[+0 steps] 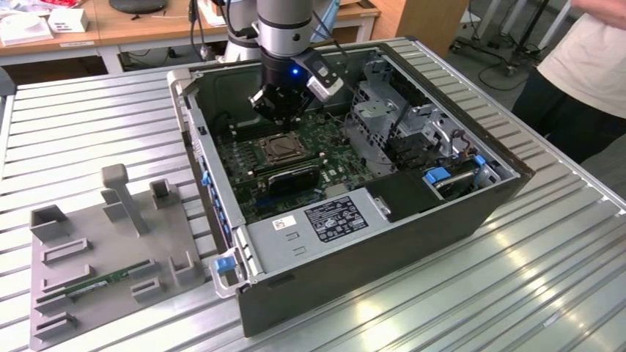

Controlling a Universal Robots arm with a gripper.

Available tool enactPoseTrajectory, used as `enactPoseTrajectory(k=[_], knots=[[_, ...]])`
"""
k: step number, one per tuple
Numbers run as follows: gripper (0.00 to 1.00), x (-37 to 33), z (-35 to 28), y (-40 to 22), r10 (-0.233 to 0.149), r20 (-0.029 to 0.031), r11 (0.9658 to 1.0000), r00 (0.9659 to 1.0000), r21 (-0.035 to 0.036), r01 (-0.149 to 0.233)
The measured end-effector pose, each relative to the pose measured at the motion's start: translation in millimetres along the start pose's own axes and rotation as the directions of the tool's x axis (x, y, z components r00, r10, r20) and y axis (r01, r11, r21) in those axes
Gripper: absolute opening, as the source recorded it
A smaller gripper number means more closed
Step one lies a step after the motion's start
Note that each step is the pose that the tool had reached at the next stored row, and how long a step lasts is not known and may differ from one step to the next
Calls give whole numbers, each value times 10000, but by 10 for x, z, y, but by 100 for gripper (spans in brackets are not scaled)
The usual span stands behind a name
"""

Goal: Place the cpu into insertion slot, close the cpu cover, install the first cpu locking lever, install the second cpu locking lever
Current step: 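Install the second cpu locking lever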

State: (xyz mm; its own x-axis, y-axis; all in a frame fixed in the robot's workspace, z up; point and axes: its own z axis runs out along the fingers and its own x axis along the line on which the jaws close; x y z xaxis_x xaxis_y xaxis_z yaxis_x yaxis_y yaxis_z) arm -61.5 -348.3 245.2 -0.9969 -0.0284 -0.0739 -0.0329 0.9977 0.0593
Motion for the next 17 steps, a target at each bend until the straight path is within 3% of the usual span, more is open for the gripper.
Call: enactPoseTrajectory(k=[4, 8, 17], knots=[[11, -1, -2, 0, -1, -2, 10000, 10000, 0, 1], [11, -22, -1, -1, 7, -115, 10000, 9999, -1, -7], [11, -22, -8, -34, 6, -116, 10000, 9999, 0, -6]])
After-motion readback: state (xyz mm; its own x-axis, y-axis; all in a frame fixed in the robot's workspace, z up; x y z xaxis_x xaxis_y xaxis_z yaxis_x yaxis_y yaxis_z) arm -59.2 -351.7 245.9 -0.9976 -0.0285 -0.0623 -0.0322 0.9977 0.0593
